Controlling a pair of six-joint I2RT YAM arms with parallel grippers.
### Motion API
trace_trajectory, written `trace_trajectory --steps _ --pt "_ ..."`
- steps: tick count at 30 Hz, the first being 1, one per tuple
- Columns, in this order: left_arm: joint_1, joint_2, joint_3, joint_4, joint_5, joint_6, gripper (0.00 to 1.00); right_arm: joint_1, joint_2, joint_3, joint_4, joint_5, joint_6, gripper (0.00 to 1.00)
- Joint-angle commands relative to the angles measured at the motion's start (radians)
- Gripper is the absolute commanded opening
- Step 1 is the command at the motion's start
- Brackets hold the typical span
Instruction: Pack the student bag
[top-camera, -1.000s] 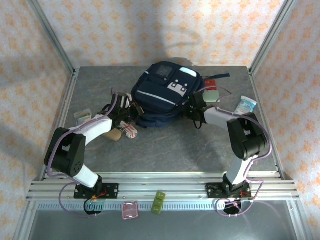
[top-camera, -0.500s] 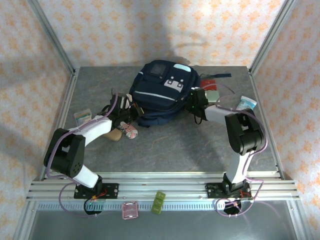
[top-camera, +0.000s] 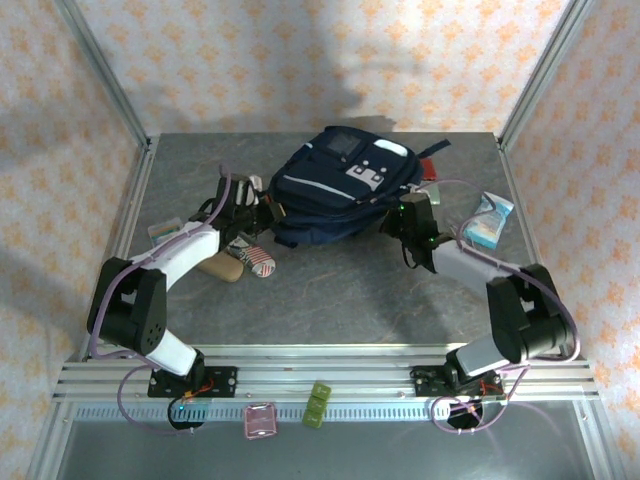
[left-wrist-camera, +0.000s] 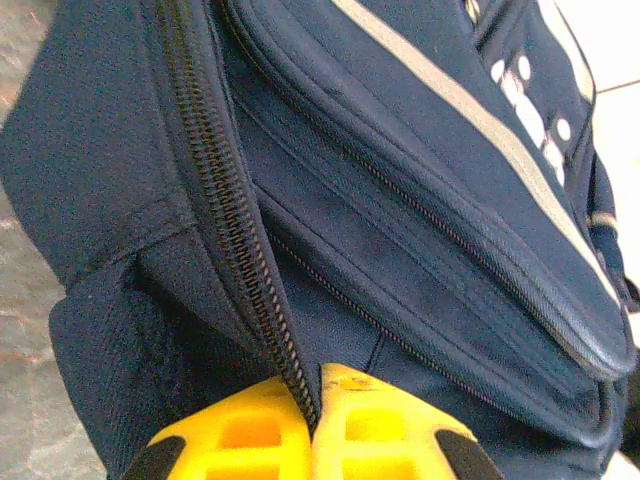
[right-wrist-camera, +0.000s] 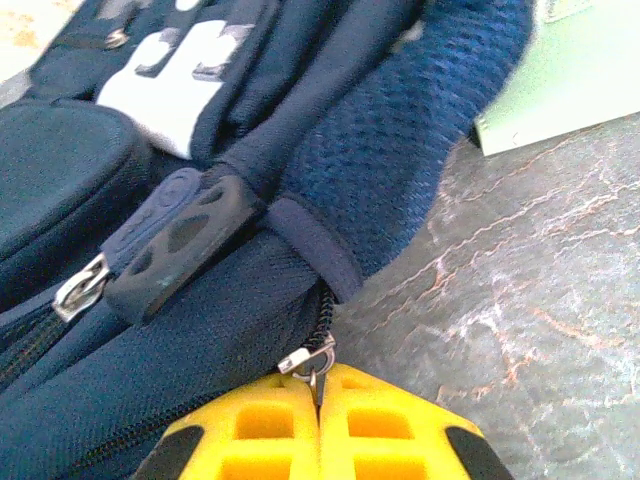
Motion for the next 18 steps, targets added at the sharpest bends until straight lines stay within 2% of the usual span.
trace_trajectory --steps 1,5,10,18 --pt "0.093 0.010 0.059 -0.016 -0.147 0.057 0.00 0.036 -0.088 -0.029 -0.007 0.133 0.007 0.00" --pt "0.148 0.104 0.147 -0.009 -0.171 0.063 0.00 0.160 -0.133 -0.046 -0.015 0.103 0.035 0.00" --pt "0.161 0.244 0.293 -0.016 -0.202 0.068 0.00 0.303 -0.119 -0.067 0.057 0.058 0.130 0.00" --pt "0.160 0.428 0.525 -0.024 -0.266 0.090 0.00 0.403 0.089 0.006 0.176 -0.006 0.190 0.00"
